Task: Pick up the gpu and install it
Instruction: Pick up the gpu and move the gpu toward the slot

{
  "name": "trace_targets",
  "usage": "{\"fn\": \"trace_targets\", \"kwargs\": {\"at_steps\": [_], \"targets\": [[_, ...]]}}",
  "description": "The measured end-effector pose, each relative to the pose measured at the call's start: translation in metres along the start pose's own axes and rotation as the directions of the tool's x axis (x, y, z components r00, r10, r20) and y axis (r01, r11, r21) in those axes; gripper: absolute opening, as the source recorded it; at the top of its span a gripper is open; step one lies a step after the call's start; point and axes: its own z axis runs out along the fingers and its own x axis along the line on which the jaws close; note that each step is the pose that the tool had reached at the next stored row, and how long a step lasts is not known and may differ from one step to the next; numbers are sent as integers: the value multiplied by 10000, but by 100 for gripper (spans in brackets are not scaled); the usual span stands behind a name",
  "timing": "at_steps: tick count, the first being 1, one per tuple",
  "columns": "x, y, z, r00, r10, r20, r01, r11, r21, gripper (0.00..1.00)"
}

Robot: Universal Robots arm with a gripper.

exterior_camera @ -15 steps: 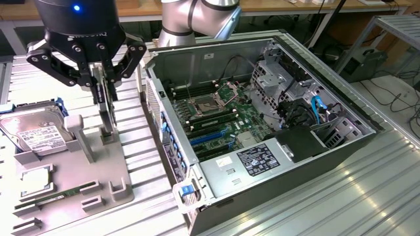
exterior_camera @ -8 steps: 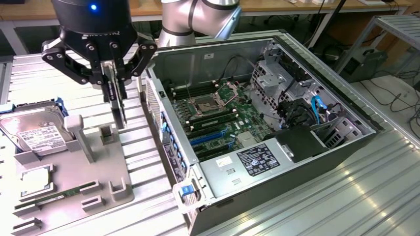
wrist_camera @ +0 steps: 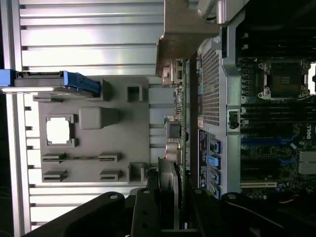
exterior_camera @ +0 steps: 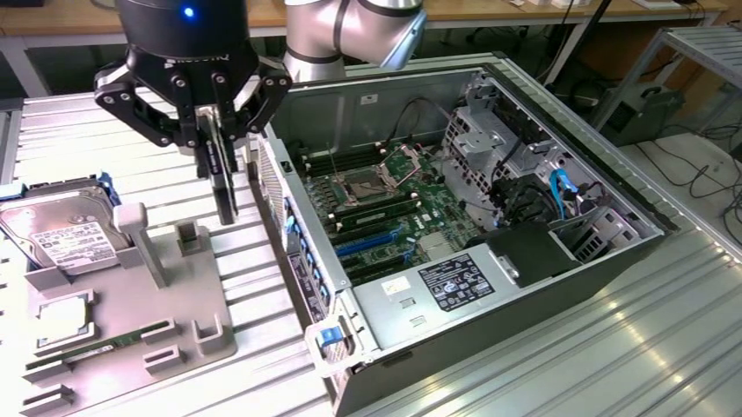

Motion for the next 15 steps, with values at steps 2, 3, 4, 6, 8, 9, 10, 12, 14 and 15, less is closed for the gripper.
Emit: {"fn": "trace_targets", "kwargs": {"at_steps": [2,3,4,6,8,9,10,12,14,15], "targets": [[-33,1,0,10000,0,-1,0,10000,1,28],[-50,1,0,10000,1,0,-1,10000,1,28],[-67,1,0,10000,0,0,0,10000,1,28],[-100,2,1,10000,1,0,-1,10000,1,28],[-131,3,1,10000,1,0,-1,10000,1,28],[-147,3,1,10000,1,-1,-1,10000,1,28],[-172,4,1,10000,0,0,0,10000,1,28],[-206,5,1,10000,0,-1,0,10000,1,28],[-264,7,2,10000,-6,0,6,10000,0,28],[-286,8,3,10000,-28,-1,28,10000,0,28]]}}
